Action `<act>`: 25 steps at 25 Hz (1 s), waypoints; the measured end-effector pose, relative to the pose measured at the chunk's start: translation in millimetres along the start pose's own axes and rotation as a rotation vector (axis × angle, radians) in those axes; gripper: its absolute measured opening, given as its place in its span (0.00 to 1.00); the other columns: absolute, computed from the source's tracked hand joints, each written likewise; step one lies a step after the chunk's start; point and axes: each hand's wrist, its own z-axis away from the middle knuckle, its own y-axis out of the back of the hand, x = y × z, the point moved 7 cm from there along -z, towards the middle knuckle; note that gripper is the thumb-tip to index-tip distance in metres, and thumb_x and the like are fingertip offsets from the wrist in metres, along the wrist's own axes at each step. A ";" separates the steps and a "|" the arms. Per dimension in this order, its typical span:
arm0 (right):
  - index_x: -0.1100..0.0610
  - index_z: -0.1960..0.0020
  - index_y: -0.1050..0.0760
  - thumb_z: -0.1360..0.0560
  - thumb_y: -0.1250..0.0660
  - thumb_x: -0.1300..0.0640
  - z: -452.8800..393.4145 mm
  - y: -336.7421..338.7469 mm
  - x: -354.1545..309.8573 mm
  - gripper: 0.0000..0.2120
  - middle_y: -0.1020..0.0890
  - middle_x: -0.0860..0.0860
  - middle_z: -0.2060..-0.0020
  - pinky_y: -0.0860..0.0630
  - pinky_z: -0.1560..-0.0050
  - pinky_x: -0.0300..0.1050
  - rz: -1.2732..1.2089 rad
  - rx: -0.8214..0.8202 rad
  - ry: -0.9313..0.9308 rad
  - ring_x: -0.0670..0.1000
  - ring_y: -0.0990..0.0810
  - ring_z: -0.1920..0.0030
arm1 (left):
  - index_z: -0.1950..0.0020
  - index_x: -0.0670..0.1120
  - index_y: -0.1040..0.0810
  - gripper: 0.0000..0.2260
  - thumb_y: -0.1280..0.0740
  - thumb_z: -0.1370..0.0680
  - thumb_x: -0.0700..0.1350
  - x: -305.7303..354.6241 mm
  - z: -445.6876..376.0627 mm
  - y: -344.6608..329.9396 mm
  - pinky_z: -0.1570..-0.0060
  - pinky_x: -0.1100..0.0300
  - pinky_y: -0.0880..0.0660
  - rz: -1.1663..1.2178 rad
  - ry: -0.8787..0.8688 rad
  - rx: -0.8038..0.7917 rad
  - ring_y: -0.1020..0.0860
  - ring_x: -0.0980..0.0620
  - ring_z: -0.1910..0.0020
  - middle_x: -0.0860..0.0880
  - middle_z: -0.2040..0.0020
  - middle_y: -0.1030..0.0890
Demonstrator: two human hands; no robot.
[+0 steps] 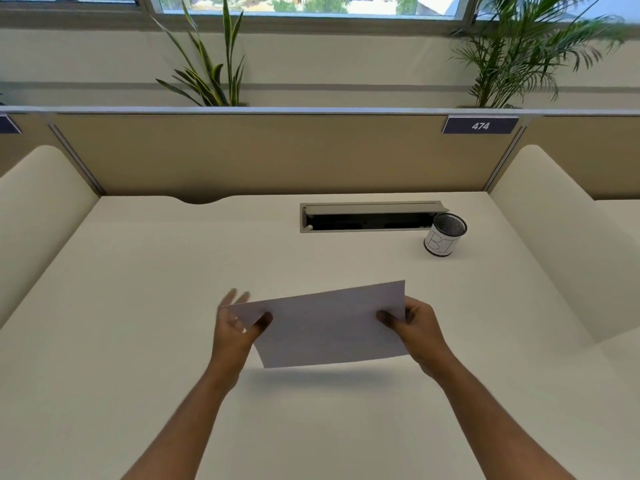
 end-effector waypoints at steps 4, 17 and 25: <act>0.54 0.48 0.15 0.24 0.26 0.64 -2.5 -2.7 10.7 0.08 0.10 0.50 0.55 0.16 0.52 0.46 -0.086 0.098 -0.032 0.52 0.13 0.53 | 0.47 0.48 0.19 0.08 0.26 0.24 0.42 8.8 0.9 -8.2 0.56 0.61 0.20 -0.017 -0.052 0.069 0.16 0.42 0.47 0.50 0.51 0.13; 0.44 0.54 0.18 0.27 0.23 0.63 3.5 -12.4 53.7 0.13 0.12 0.47 0.53 0.19 0.45 0.55 0.050 0.264 -0.120 0.58 0.13 0.46 | 0.49 0.50 0.21 0.06 0.28 0.23 0.41 -20.5 21.6 -6.2 0.55 0.57 0.24 -0.312 -0.088 0.143 0.18 0.51 0.53 0.53 0.54 0.17; 0.45 0.37 0.20 0.33 0.19 0.56 -16.5 -18.3 -47.8 0.26 0.15 0.38 0.44 0.25 0.41 0.37 0.586 0.093 0.332 0.39 0.19 0.43 | 0.54 0.45 0.20 0.08 0.32 0.24 0.32 64.8 2.8 -31.0 0.64 0.67 0.27 -0.736 -0.544 -0.059 0.21 0.56 0.64 0.54 0.62 0.18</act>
